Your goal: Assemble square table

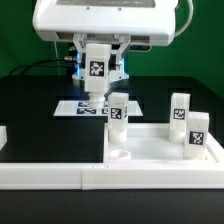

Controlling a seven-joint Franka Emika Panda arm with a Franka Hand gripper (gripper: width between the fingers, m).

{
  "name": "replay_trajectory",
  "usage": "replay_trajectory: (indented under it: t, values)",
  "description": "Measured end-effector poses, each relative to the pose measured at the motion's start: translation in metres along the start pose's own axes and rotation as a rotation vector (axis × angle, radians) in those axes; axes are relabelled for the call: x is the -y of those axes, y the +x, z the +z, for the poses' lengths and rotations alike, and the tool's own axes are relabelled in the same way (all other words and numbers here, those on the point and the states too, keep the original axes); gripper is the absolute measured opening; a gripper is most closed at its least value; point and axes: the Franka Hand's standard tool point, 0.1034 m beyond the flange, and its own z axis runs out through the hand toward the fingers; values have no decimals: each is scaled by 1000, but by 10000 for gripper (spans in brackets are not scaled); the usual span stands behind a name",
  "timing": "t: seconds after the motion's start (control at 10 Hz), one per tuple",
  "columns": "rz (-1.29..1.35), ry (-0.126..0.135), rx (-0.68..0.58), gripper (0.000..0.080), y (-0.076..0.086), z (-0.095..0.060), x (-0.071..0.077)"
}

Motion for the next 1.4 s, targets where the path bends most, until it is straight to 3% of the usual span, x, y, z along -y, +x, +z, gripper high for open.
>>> replay_trajectory:
  t: [0.2,0.5,0.9,1.4]
  values:
    - [8,14,-2,290,-13,10,22]
    - [-12,20,6,290,-17,23,32]
    - [-41,8,29,290,-31,40,33]
    - [-66,2,45,290,-41,48,34]
